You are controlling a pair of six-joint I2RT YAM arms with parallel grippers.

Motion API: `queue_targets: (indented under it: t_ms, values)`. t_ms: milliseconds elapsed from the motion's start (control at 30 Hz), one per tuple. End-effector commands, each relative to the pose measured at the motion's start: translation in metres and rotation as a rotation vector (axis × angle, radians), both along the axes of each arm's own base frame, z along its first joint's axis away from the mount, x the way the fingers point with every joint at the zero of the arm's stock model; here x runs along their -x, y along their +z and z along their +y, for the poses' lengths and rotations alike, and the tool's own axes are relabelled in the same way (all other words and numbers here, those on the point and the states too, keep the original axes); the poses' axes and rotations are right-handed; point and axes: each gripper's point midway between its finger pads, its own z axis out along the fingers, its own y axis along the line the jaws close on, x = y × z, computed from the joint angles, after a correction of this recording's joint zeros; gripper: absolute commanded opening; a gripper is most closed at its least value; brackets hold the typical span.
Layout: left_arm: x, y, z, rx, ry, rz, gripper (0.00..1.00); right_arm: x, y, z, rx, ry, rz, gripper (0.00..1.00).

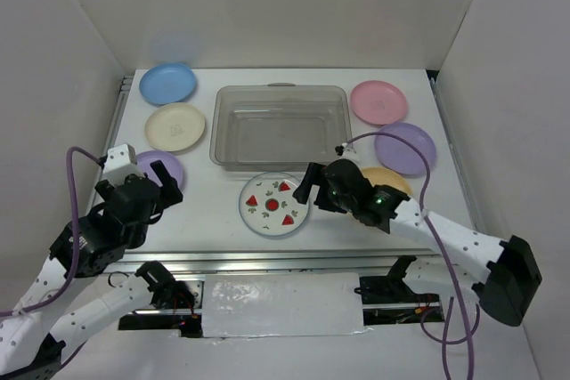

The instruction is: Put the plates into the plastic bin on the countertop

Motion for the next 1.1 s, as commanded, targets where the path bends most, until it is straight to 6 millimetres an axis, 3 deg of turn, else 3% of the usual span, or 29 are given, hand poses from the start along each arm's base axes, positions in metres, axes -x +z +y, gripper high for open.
queue_targets:
  t_ms: [0,167,300,367,400,533,600,733,833,1000,1067]
  values:
    - [-0.004,0.004,-0.001,0.000,0.002,-0.022,0.99,-0.025,-0.015,0.013,-0.065,-0.080,-0.015,0.99]
    - [-0.004,0.004,0.000,0.002,0.001,-0.024,0.99,-0.024,-0.070,0.018,-0.049,-0.068,0.092,0.96]
    - [-0.003,0.006,0.000,0.007,0.000,-0.031,0.99,-0.020,-0.098,0.018,-0.046,-0.065,0.148,0.93]
    - [-0.004,0.006,-0.001,0.010,-0.004,-0.033,0.99,-0.019,-0.110,0.019,-0.055,-0.062,0.170,0.83]
    - [-0.004,0.006,-0.001,0.008,-0.005,-0.032,0.99,-0.020,-0.112,0.019,-0.060,-0.062,0.175,0.83]
    - [-0.004,0.006,-0.001,0.008,-0.007,-0.033,0.99,-0.018,-0.128,0.016,-0.039,-0.074,0.212,0.57]
    - [-0.003,0.006,-0.001,0.009,-0.007,-0.033,0.99,-0.016,-0.133,0.015,-0.034,-0.079,0.228,0.41]
    - [-0.002,0.008,0.000,0.016,-0.005,-0.043,0.99,-0.013,-0.140,0.010,-0.012,-0.102,0.250,0.24]
    - [-0.001,0.009,0.001,0.020,-0.006,-0.050,0.99,-0.010,-0.138,0.005,-0.006,-0.130,0.251,0.00]
    - [0.000,0.010,0.003,0.024,-0.003,-0.056,0.99,0.010,-0.126,0.010,0.016,-0.085,0.234,0.00]
    - [0.001,0.011,0.005,0.028,0.006,-0.062,0.99,0.017,-0.103,0.023,-0.006,-0.047,0.185,0.00]
